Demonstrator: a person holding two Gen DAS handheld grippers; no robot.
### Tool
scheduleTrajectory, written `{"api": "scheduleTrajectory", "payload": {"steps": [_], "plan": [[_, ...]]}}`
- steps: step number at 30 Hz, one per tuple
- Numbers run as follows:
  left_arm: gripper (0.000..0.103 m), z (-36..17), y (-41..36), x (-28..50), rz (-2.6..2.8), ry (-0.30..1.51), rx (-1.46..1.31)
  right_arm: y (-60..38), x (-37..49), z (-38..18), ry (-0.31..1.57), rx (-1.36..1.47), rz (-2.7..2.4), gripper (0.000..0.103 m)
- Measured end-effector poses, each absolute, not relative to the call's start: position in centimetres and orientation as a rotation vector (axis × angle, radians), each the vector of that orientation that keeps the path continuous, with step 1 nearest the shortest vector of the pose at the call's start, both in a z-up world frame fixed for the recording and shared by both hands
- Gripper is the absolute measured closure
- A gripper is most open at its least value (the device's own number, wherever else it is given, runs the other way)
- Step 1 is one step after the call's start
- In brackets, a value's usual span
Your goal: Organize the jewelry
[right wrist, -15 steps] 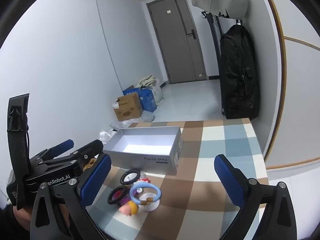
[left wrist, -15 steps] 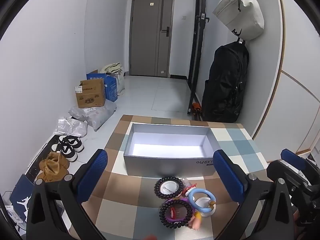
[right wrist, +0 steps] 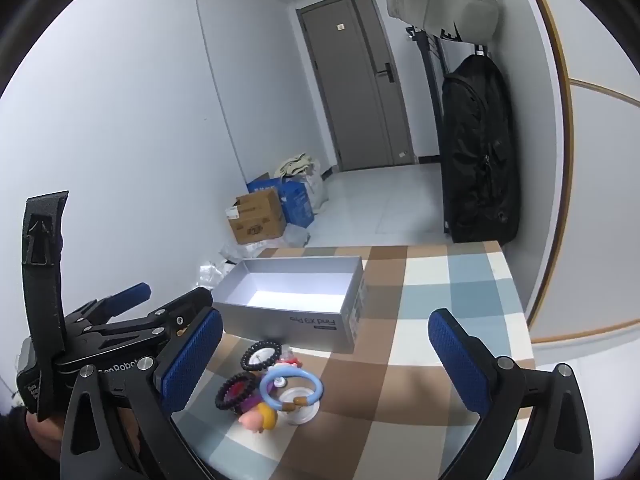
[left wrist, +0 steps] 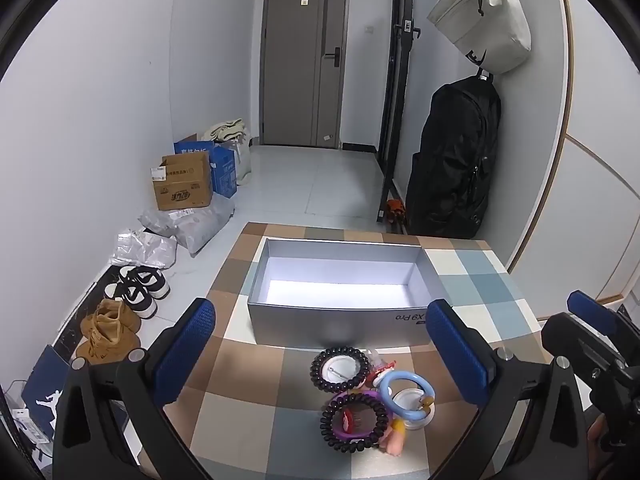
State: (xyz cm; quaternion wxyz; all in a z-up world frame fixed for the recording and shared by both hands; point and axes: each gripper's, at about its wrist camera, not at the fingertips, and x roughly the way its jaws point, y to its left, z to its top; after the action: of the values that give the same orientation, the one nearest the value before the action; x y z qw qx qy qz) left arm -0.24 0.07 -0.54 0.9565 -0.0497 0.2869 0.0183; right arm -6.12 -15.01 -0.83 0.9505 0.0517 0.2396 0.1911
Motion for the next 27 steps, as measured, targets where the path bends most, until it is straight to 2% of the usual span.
{"api": "scheduleTrajectory", "payload": {"steps": [27], "plan": [[0.001, -0.56, -0.19, 0.01, 0.041, 0.588, -0.092, -14.88, -6.09, -1.12, 0.486, 0.099, 0.389, 0.0]]}}
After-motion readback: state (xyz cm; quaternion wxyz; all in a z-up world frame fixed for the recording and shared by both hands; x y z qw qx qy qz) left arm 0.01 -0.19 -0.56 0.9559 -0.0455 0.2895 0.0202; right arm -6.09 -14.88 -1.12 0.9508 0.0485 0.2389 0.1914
